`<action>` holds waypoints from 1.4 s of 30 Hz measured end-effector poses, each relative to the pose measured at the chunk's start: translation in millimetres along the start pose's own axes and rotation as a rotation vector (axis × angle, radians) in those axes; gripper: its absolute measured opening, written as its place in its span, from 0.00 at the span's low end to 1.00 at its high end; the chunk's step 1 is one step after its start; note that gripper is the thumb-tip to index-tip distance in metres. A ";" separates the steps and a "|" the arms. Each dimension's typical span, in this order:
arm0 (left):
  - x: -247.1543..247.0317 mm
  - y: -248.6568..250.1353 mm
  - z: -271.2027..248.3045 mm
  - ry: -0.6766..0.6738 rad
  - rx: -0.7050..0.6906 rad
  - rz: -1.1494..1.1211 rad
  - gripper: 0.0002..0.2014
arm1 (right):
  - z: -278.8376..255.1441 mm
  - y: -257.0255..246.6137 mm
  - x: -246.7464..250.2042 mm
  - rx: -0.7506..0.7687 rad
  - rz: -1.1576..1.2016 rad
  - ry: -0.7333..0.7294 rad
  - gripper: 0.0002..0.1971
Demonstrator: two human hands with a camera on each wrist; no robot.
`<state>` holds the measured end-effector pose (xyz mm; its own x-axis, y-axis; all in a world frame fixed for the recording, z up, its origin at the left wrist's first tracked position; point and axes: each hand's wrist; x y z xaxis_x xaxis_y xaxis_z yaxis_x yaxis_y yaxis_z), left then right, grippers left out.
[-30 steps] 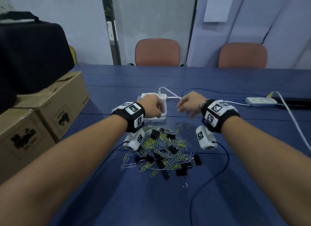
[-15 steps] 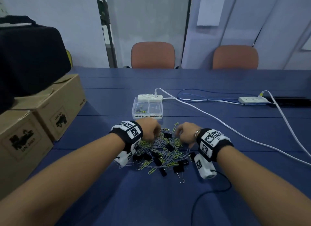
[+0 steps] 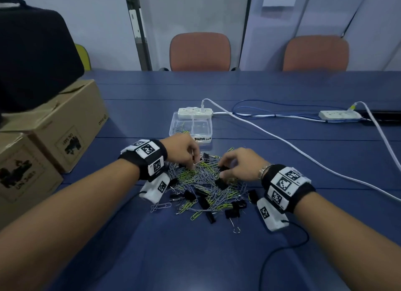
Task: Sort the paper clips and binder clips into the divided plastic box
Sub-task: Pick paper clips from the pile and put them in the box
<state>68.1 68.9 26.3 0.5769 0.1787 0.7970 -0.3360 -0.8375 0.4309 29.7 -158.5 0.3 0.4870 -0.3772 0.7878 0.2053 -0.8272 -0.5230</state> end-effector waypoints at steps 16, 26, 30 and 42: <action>-27.3 25.4 11.1 -0.115 -0.100 0.335 0.27 | -18.4 3.8 1.4 -0.126 -0.376 0.034 0.05; -26.8 25.7 24.8 -0.095 -0.084 0.374 0.18 | 36.2 43.7 23.4 -0.404 -0.205 0.179 0.18; -28.0 27.4 27.0 -0.073 -0.101 0.405 0.13 | 58.6 32.2 14.7 -0.476 -0.240 0.067 0.40; -23.5 13.5 25.4 -0.056 -0.115 0.412 0.08 | 56.0 -13.3 9.1 -0.228 -0.199 -0.029 0.16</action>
<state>68.9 40.3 2.7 0.4155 -0.1896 0.8896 -0.6259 -0.7693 0.1284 79.0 -127.6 -3.8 0.4812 -0.1894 0.8559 0.1051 -0.9569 -0.2708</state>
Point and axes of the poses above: each hand's wrist, its own z-axis towards the middle knuckle, its own x-axis out of the back of the hand, y = z × x, and after that the axes turned 12 degrees about -y, right-handed
